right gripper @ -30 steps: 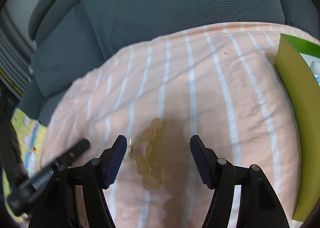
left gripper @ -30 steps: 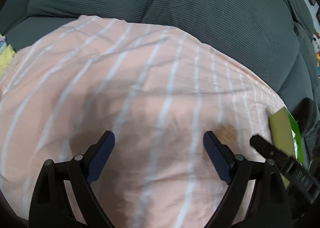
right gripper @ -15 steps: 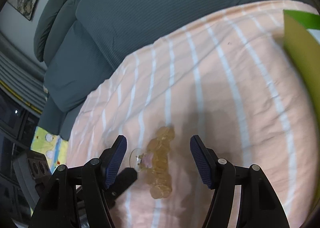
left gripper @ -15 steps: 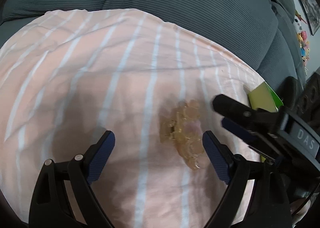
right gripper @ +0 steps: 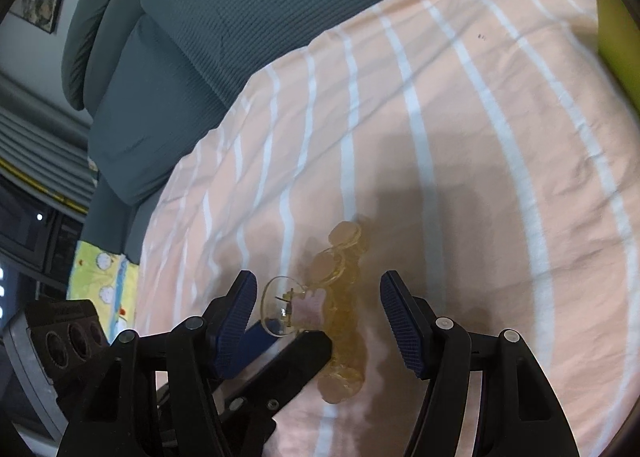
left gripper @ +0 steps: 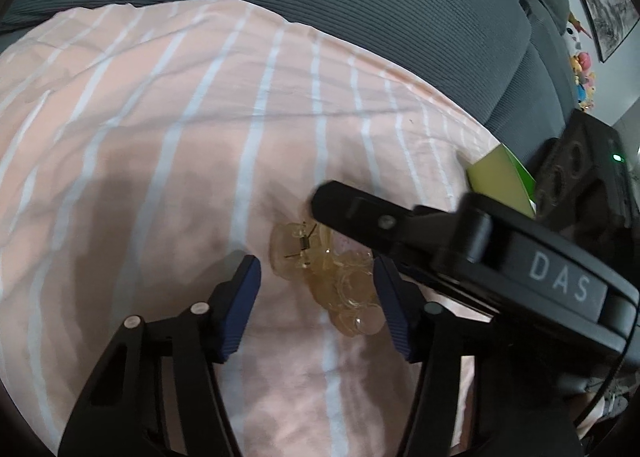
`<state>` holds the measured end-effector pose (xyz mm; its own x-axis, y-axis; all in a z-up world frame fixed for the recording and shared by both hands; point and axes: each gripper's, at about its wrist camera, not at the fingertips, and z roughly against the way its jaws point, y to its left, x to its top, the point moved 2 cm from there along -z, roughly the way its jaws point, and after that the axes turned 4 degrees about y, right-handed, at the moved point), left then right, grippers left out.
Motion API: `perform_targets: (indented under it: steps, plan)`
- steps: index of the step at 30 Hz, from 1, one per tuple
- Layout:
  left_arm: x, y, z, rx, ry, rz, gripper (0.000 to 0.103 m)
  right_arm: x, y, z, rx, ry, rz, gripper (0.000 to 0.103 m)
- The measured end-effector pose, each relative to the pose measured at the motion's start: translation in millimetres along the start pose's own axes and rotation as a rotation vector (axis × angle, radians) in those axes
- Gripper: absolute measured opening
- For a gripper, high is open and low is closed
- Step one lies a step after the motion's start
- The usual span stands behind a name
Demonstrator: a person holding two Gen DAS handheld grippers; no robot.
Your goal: Organize rigid objects
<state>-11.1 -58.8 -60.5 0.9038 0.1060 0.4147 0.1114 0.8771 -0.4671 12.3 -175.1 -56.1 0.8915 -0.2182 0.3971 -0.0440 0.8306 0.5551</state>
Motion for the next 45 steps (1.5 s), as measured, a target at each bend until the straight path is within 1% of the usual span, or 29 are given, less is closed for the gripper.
perform_targets:
  steps: [2,5,7,8,9,11,12,14,16,18,19,21,23,35,39,40,45]
  plan:
    - [-0.1,-0.2,-1.2,-0.023,0.006,-0.002,0.049,-0.1,-2.3,-3.8,0.027,0.013,-0.016,0.067]
    - [0.6,-2.4,-1.7,-0.026,0.009,-0.017,0.048,-0.2,-4.5,-10.8,0.049,0.025,-0.04,0.066]
    - [0.4,-3.9,-1.1,-0.033,0.012,-0.029,0.042,-0.9,-1.8,-11.7,0.048,0.022,-0.03,0.064]
    - [0.5,-5.2,0.2,-0.032,0.005,-0.04,0.036,-1.1,-0.6,-12.7,0.042,0.023,-0.027,0.063]
    - [0.4,-7.9,2.2,-0.035,0.001,-0.054,0.034,-1.7,0.2,-12.8,0.04,0.022,-0.023,0.061]
    - [-0.2,-9.1,4.0,-0.023,-0.002,-0.062,0.034,-3.1,1.5,-13.0,0.031,0.021,-0.016,0.055]
    - [-0.3,-9.5,5.1,-0.03,-0.005,-0.062,0.033,-3.7,1.6,-11.9,0.03,0.016,-0.015,0.055]
    - [-0.3,-12.0,8.0,-0.015,-0.011,-0.082,0.032,-4.5,1.7,-11.3,0.038,0.014,-0.015,0.05]
    - [-0.2,-12.6,10.5,-0.014,-0.02,-0.085,0.031,-5.4,2.9,-10.7,0.044,0.006,-0.011,0.049]
    - [-0.3,-16.4,14.9,-0.02,-0.036,-0.103,0.026,-5.7,5.1,-8.0,0.046,-0.008,-0.004,0.049]
    - [-0.4,-18.3,16.1,-0.02,-0.042,-0.109,0.025,-6.1,7.8,-5.1,0.033,-0.024,0.009,0.049]
    - [-1.1,-23.3,21.8,-0.013,-0.068,-0.136,0.025,-6.2,11.6,-0.7,0.025,-0.045,0.023,0.049]
    - [-1.0,-26.6,25.3,-0.01,-0.083,-0.153,0.025,-5.9,12.8,3.9,0.036,-0.062,0.029,0.049]
    - [0.0,-47.8,36.9,-0.066,-0.152,-0.219,0.026,-4.9,17.6,35.4,0.027,-0.167,0.048,0.05]
    - [-0.9,-58.4,43.5,-0.083,-0.197,-0.26,0.025,-5.3,17.5,52.9,0.033,-0.213,0.046,0.049]
    - [-1.5,-61.8,45.0,-0.084,-0.208,-0.271,0.025,-5.3,17.5,52.9,0.033,-0.213,0.046,0.05]
    - [-1.9,-73.0,44.8,-0.099,-0.217,-0.299,0.025,-5.4,13.6,67.3,0.031,-0.247,0.045,0.05]
